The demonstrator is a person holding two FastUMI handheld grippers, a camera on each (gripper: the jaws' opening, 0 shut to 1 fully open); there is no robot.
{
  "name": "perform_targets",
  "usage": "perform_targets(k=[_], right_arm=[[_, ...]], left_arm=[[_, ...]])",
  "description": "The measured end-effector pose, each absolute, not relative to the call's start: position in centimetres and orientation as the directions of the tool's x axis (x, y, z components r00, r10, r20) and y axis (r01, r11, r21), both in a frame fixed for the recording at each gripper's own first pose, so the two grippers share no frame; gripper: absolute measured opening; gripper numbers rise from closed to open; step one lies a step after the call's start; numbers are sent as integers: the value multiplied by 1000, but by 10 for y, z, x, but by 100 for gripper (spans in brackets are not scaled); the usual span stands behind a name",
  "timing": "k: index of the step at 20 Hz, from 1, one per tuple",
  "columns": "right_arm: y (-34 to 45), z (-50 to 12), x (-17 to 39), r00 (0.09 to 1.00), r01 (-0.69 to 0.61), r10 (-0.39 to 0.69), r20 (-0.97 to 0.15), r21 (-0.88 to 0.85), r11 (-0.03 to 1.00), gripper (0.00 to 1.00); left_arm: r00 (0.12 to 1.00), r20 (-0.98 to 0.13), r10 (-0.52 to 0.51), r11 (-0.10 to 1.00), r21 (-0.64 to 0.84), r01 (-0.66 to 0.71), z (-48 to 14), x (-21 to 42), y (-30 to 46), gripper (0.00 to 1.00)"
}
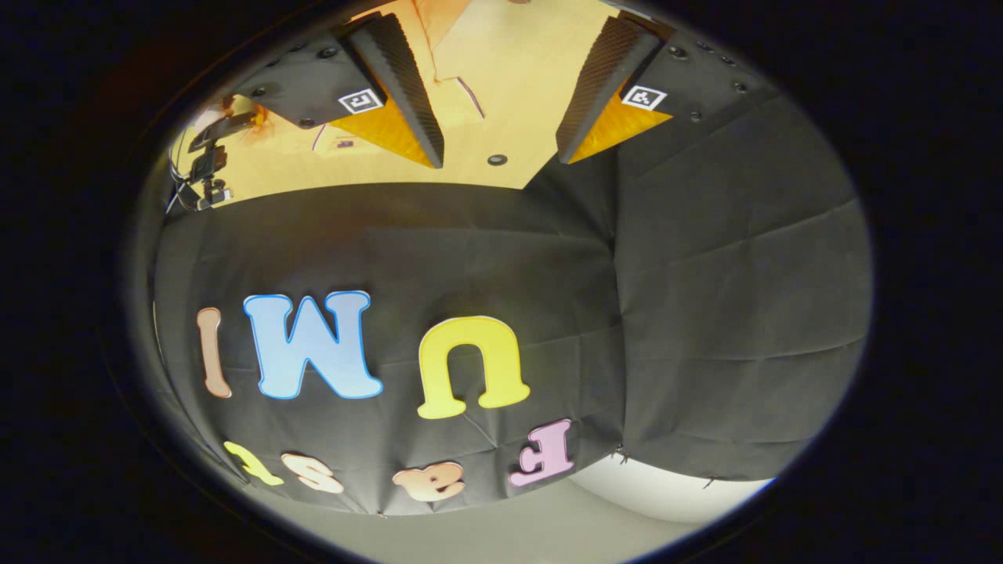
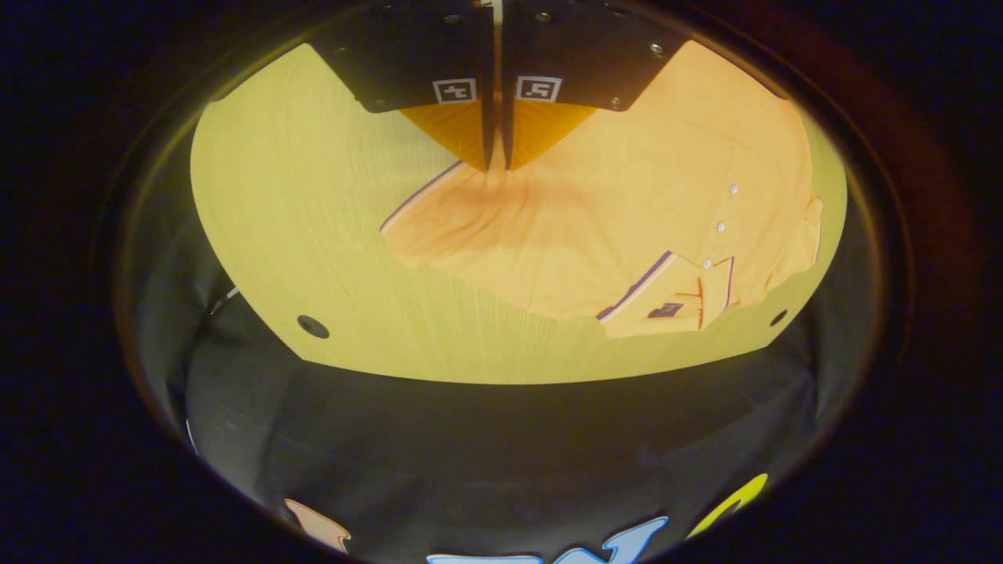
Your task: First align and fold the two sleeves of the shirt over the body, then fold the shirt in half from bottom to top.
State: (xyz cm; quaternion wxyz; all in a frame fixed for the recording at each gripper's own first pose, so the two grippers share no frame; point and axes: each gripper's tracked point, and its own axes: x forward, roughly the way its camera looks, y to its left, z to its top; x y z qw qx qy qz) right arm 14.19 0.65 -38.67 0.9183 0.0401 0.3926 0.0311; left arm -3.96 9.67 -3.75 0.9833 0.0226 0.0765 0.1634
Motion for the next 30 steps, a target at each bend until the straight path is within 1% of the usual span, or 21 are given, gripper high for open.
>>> perform_targets(k=[4,6,9,14,15,16,17,21,22,23,24,26,27,28,29,30], right_arm=[[18,-353,153,757,-90,86,-648,28,996,4],[38,-334,159,788,-161,124,-604,-8,987,4],[75,-314,160,800,-283,196,-567,-68,957,4],[139,-319,150,753,-463,303,-584,-144,875,4],[149,-323,147,739,-486,315,-596,-147,862,7],[157,-328,143,724,-503,324,-608,-146,852,4],[163,-333,139,709,-518,331,-623,-140,844,4],[179,-354,128,637,-541,348,-688,-78,837,9],[179,-360,124,627,-536,341,-700,-70,842,12],[181,-356,128,640,-526,346,-686,-63,848,24],[180,-358,127,632,-523,344,-694,-56,850,24],[176,-353,126,640,-510,335,-692,-56,858,32],[174,-347,127,651,-501,337,-680,-52,864,33],[172,-339,126,663,-493,341,-667,-46,869,36],[169,-329,125,675,-484,343,-653,-41,874,48],[166,-321,126,690,-473,343,-638,-39,880,49]], left_arm=[[932,-148,332,943,63,-326,-42,-40,101,94],[930,-154,335,942,54,-330,-43,-40,105,94],[926,-159,343,939,45,-341,-46,-44,110,96],[912,-163,376,926,43,-374,-50,-57,126,94],[909,-165,383,924,44,-381,-50,-57,129,94],[905,-166,391,920,45,-389,-53,-59,133,95],[902,-168,398,917,47,-396,-55,-63,136,95],[888,-177,424,905,53,-421,-57,-72,145,94],[886,-181,428,903,52,-426,-58,-72,145,95],[884,-183,431,902,49,-430,-60,-74,147,95],[883,-186,430,902,44,-430,-63,-74,148,94],[884,-196,424,904,34,-426,-67,-76,150,95],[885,-200,420,906,29,-423,-72,-77,154,94],[888,-202,412,909,25,-416,-75,-78,157,94],[893,-206,401,914,19,-406,-79,-79,157,95],[897,-209,389,918,14,-395,-80,-78,154,95]])
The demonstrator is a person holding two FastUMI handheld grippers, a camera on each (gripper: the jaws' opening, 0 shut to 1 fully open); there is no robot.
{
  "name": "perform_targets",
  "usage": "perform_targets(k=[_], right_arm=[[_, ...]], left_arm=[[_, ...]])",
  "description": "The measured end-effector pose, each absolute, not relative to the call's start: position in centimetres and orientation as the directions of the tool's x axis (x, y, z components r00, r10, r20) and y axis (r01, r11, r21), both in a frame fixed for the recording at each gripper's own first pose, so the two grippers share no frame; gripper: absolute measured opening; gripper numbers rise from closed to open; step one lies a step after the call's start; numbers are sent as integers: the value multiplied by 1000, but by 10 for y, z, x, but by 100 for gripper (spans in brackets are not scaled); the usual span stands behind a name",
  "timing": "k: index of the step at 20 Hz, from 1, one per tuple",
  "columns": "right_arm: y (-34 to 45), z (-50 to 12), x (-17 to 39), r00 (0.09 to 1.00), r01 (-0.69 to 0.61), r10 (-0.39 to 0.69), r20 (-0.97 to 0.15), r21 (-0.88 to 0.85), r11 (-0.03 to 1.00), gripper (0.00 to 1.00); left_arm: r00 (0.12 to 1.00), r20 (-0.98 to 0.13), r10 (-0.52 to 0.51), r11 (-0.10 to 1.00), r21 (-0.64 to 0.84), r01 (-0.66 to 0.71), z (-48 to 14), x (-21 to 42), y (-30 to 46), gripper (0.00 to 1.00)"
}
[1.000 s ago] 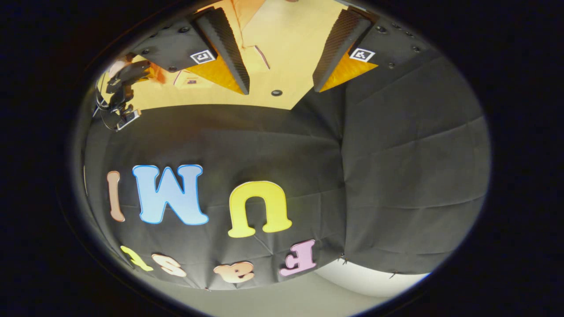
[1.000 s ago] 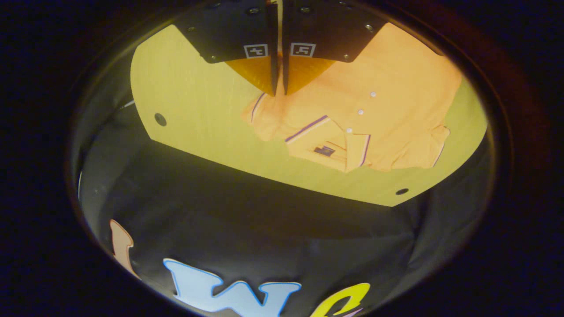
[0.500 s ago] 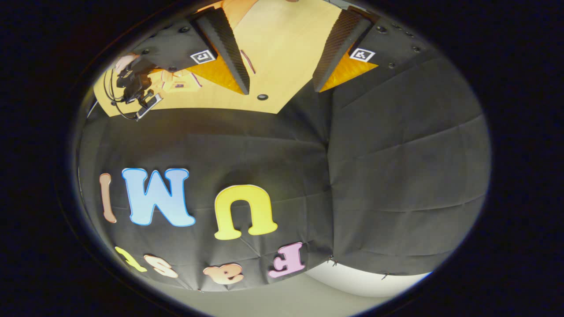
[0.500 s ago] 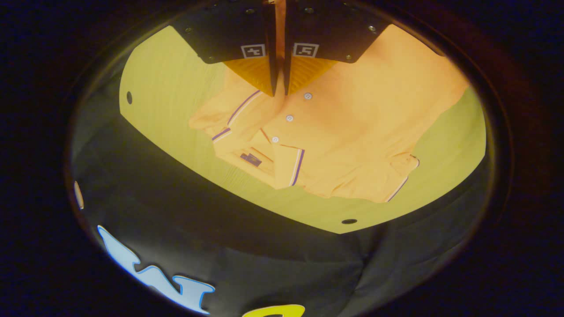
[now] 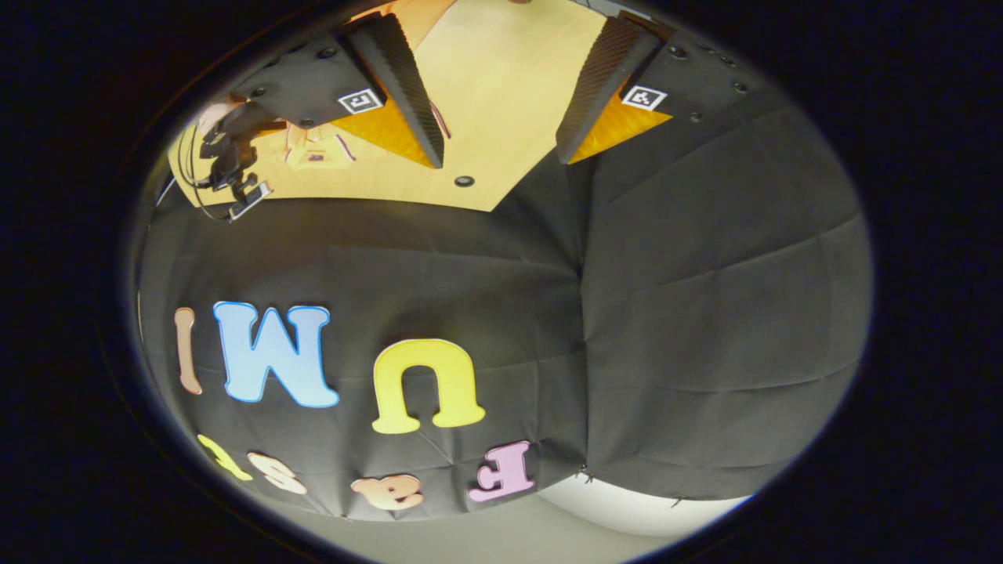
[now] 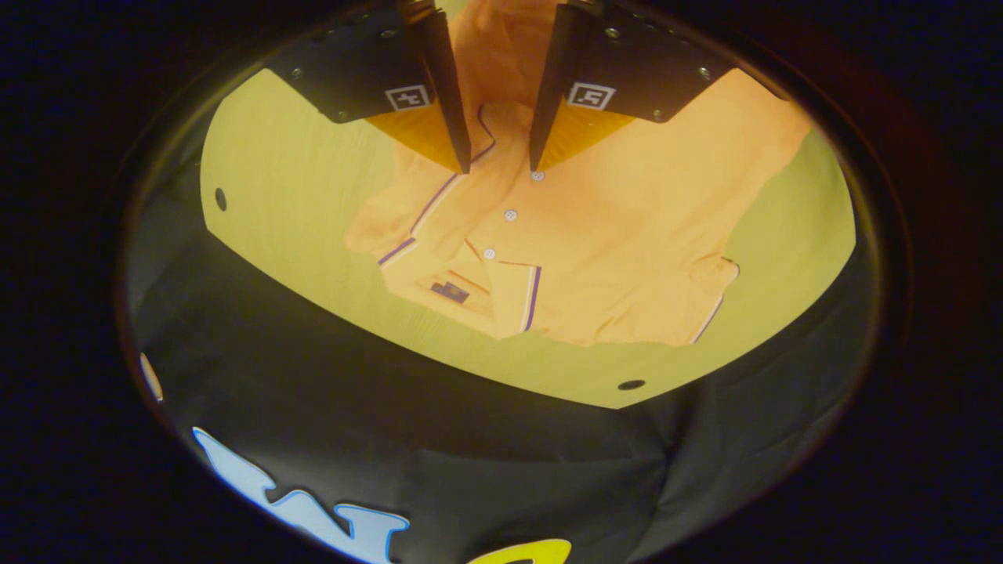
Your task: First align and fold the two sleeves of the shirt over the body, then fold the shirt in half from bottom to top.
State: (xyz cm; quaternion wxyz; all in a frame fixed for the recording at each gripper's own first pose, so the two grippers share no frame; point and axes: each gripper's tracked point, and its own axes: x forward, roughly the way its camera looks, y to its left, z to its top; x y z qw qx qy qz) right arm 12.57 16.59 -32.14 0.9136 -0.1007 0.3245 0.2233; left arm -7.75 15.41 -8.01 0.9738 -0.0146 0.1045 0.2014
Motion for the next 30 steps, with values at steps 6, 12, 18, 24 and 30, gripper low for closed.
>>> perform_targets(k=[6,12,18,24,30], right_arm=[[139,-261,111,773,-405,334,-540,-14,914,48],[110,-205,69,833,-337,311,-457,27,941,49],[76,-173,22,872,-249,249,-421,55,967,49],[32,-173,-16,882,-90,122,-456,92,992,48],[-3,-186,-48,861,30,19,-509,88,996,48]], left_arm=[[931,-225,287,955,-6,-296,-101,-29,135,94],[946,-288,148,987,-11,-158,-167,40,108,94],[906,-415,78,994,-40,-103,-260,103,98,96],[819,-571,58,994,-47,-103,-362,134,97,96],[745,-665,59,992,-43,-117,-410,140,97,98]])
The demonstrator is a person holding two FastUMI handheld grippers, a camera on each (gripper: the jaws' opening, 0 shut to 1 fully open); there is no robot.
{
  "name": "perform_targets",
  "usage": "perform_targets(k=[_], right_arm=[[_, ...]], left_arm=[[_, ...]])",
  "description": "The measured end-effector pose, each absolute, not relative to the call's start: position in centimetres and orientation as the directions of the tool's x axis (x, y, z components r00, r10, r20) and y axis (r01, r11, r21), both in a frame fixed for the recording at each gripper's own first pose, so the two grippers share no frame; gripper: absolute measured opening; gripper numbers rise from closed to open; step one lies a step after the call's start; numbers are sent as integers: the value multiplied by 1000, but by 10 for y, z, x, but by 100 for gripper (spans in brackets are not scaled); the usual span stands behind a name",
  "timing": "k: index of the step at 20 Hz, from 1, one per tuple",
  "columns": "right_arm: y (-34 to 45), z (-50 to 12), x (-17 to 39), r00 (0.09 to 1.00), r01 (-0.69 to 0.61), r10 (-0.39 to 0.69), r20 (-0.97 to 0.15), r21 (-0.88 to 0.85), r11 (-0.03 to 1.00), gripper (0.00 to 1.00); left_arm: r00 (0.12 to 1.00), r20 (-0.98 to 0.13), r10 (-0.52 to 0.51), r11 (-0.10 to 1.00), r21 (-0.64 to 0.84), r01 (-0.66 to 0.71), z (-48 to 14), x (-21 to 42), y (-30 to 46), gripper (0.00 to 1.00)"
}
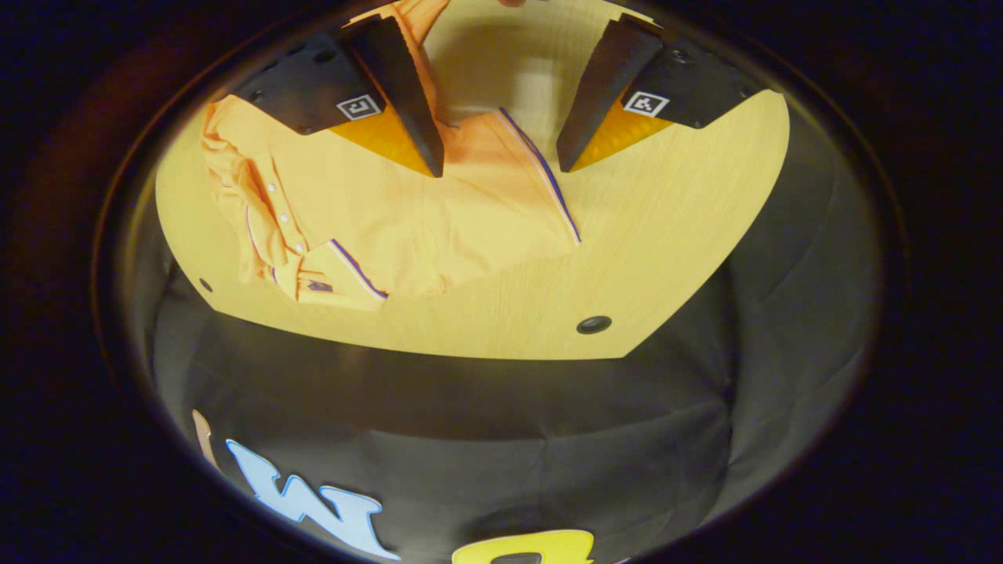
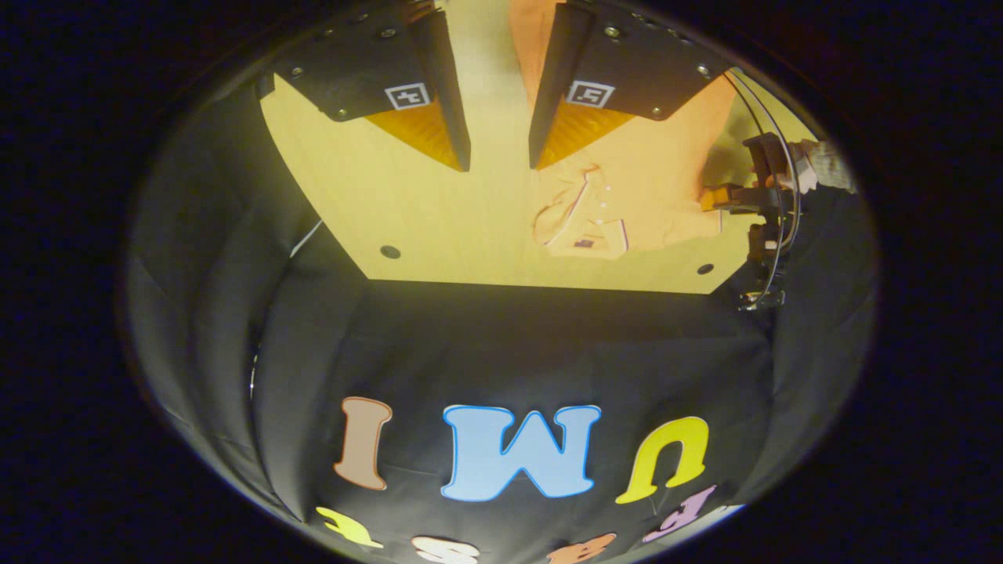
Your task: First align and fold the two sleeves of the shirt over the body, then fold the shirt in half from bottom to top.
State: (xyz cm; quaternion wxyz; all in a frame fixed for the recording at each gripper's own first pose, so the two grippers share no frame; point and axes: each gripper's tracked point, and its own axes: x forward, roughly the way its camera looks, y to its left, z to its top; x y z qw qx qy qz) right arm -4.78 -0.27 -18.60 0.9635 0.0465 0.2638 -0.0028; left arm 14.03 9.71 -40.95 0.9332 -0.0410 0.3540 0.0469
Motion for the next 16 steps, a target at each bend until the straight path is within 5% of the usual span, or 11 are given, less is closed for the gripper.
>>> perform_targets(k=[6,8,12,14,16], right_arm=[[-8,-198,-59,840,71,-2,-542,106,992,47],[-6,-199,-57,838,69,6,-546,116,991,49],[-4,-201,-55,838,58,14,-545,114,992,49],[-5,-200,-57,837,57,17,-547,118,991,49],[-7,-202,-59,836,63,14,-549,121,991,49]], left_arm=[[709,-699,95,987,-24,-157,-432,137,97,99],[708,-700,94,987,-25,-156,-431,139,95,93],[708,-700,92,989,-16,-144,-432,144,91,36],[702,-705,97,991,5,-132,-430,145,87,17],[696,-710,106,992,30,-121,-430,146,88,17]])
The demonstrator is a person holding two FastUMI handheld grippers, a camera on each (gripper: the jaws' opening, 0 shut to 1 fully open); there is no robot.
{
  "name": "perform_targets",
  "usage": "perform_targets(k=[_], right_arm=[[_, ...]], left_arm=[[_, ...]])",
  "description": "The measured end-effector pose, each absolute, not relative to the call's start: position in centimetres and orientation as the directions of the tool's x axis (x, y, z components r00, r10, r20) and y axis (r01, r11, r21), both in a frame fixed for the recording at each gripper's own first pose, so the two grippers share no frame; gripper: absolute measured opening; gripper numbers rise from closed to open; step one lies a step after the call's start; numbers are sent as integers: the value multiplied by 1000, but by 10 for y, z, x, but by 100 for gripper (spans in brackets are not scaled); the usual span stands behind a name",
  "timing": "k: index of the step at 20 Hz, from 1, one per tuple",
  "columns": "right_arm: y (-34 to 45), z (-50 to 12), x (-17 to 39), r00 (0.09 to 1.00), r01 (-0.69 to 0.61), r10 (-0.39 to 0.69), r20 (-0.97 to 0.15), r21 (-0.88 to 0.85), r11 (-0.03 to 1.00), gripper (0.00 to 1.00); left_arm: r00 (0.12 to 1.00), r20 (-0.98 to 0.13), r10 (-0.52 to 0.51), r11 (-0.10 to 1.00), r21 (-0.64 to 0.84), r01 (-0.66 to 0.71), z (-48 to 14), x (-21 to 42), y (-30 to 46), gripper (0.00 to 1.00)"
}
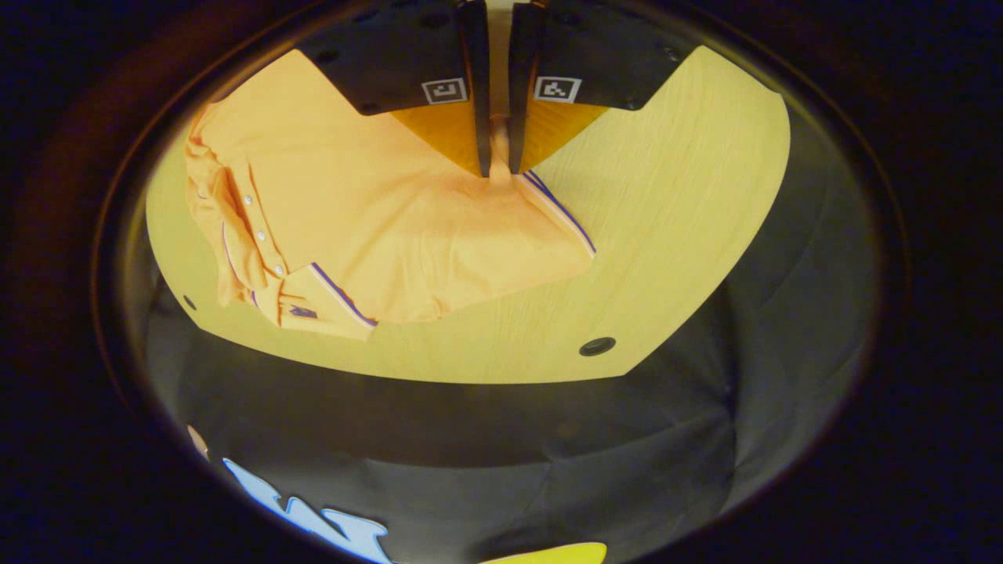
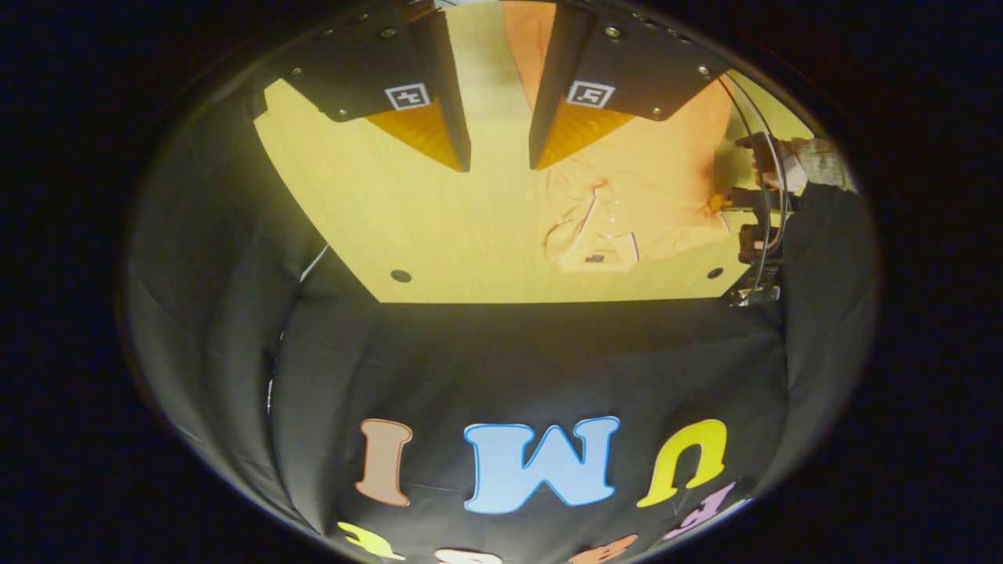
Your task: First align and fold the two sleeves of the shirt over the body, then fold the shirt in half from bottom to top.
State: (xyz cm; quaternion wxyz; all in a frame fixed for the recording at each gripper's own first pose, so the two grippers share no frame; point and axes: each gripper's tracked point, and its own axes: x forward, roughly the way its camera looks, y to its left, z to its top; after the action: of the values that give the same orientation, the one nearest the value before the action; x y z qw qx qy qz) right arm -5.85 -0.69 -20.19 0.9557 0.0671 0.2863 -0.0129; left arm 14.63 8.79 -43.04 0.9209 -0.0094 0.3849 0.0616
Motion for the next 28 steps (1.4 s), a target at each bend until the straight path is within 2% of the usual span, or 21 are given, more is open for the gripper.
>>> perform_targets(k=[3,8,11,16,20,23,28], right_arm=[[-12,-205,-63,833,78,8,-554,132,988,49],[-15,-208,-67,827,110,-6,-562,152,982,49],[-17,-211,-70,824,129,-15,-567,162,978,49],[-21,-210,-72,819,166,-41,-573,168,972,49],[-31,-211,-77,811,216,-75,-580,178,960,49],[-47,-220,-93,800,255,-97,-592,190,948,49],[-58,-229,-105,783,288,-116,-611,190,939,49]], left_arm=[[687,-715,128,992,93,-88,-427,149,87,17],[749,-653,115,987,160,-12,-390,165,67,17],[788,-612,66,979,191,66,-368,175,35,17],[826,-559,-71,948,220,230,-333,181,-44,17],[807,-569,-160,909,233,345,-339,172,-107,17],[765,-617,-188,882,236,407,-354,148,-147,17],[695,-687,-211,888,162,430,-394,142,-155,19]])
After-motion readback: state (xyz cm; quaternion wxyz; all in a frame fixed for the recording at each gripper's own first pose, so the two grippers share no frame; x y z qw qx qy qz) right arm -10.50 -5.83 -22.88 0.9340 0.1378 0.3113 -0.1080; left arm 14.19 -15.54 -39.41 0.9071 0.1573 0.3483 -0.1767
